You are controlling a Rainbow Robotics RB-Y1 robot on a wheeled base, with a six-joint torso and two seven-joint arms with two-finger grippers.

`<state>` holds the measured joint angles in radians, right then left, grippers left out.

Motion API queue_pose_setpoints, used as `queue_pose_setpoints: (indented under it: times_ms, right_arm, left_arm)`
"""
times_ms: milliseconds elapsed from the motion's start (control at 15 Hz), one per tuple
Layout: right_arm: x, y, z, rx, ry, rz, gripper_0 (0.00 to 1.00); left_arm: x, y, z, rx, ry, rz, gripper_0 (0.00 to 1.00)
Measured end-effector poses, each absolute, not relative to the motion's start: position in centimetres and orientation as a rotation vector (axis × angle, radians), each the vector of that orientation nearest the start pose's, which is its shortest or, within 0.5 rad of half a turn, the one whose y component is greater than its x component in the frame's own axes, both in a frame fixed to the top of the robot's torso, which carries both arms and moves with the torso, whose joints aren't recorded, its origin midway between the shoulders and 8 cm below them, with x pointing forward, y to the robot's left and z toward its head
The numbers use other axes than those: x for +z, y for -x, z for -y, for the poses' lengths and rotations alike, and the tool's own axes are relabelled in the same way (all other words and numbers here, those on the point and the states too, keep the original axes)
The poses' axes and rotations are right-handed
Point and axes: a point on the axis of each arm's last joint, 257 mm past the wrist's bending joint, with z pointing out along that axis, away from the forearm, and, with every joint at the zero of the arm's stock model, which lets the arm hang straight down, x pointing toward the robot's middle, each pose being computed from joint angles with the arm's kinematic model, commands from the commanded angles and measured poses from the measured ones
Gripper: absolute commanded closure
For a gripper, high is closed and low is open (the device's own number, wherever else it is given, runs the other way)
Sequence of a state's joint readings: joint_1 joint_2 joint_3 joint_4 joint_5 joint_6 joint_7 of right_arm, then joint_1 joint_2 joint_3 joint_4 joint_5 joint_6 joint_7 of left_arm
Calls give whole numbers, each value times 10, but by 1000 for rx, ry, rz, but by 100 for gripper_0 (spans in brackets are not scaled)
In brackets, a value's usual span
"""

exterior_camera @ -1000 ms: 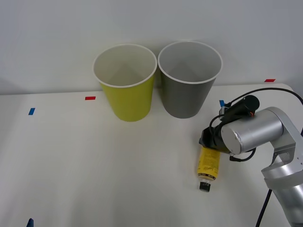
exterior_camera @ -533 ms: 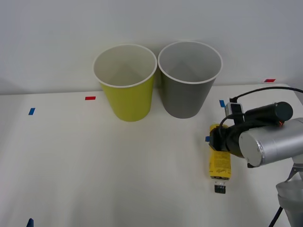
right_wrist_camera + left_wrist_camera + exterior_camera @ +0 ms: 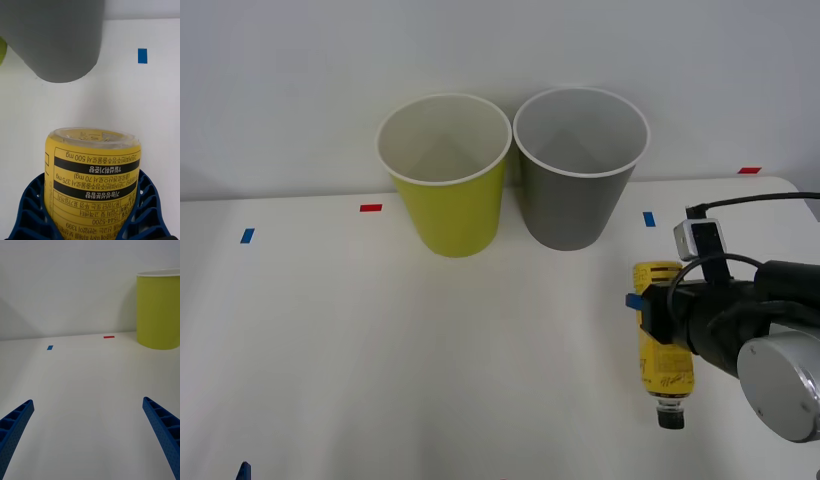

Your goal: Put cans in the gray bin and PET bottles in the light green bin.

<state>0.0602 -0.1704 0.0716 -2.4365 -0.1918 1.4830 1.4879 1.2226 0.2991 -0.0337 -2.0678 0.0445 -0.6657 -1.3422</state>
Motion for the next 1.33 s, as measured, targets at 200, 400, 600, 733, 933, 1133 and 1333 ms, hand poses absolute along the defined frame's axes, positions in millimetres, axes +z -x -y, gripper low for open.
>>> queue_pose_setpoints:
  times_ms: [200,400,600,733,933,1133,1333]
  right_arm:
    - [-155,-410,177,103,221,-2150,99]
    - [-111,-418,166,114,239,-2033,99]
    - [-60,-440,129,180,264,-1888,100]
    - [-37,-455,104,229,287,-1820,100]
    - [6,-471,74,279,332,-1693,100]
    - [40,-477,42,362,380,-1591,100]
    - [66,-484,15,464,395,-1500,100]
  left_arm:
    - [-233,-179,-331,89,32,-1609,0]
    - [-233,-179,-331,89,32,-1609,0]
    - [-233,-179,-331,89,32,-1609,0]
    - [-233,-179,-331,89,32,-1609,0]
    - [-233,-179,-331,89,32,-1609,0]
    - [-233,-179,-331,89,32,-1609,0]
    - [-233,-179,-331,89,32,-1609,0]
